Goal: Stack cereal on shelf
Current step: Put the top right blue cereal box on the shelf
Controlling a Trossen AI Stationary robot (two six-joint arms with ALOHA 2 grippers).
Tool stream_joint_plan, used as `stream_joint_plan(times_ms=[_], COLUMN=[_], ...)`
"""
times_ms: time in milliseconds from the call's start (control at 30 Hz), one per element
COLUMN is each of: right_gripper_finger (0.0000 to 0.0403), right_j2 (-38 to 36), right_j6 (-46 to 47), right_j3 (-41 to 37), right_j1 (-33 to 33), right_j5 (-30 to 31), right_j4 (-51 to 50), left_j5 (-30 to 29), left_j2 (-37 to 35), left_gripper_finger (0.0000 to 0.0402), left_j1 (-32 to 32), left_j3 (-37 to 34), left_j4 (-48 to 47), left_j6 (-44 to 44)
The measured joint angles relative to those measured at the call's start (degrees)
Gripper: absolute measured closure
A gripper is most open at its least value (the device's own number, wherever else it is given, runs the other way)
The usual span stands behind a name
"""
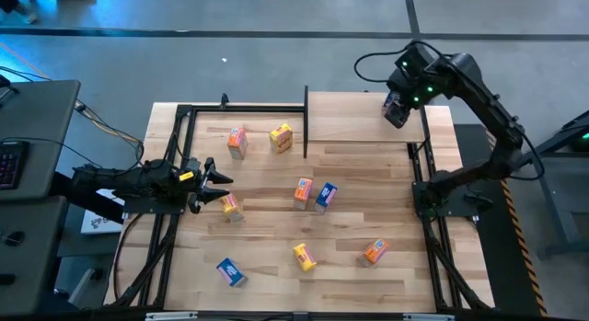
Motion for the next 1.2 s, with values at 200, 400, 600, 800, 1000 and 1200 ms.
stream_joint_plan(times_ms=[200,400,600,800,1000,1200], right_gripper_finger=[0.0163,0.0163,0.0163,0.0163,0.0163,0.0163], right_j2=[-4.2,-7.9,-11.1,-17.0,-23.5,-26.8], right_j6=[3.9,8.6,12.7,16.3,16.7,16.4], right_j3=[0.0,0.0,0.0,-9.6,-23.1,-33.7], right_j1=[3.3,7.7,12.2,16.3,19.0,19.1], right_j5=[0.0,0.5,2.7,3.5,0.5,1.5], right_j4=[0.0,0.0,0.0,0.7,9.8,17.8], left_j5=[0.0,0.0,0.0,0.0,-0.2,-0.2], left_j2=[0.0,0.0,0.0,0.0,0.0,0.0], left_gripper_finger=[0.0202,0.0202,0.0202,0.0202,0.0202,0.0202], left_j1=[0.0,0.0,0.0,0.0,0.0,0.0], left_j3=[0.0,0.0,0.0,0.0,0.0,0.0], left_j4=[0.0,0.0,0.0,0.0,0.0,0.0], left_j6=[0.0,0.0,0.0,0.0,0.0,0.0])
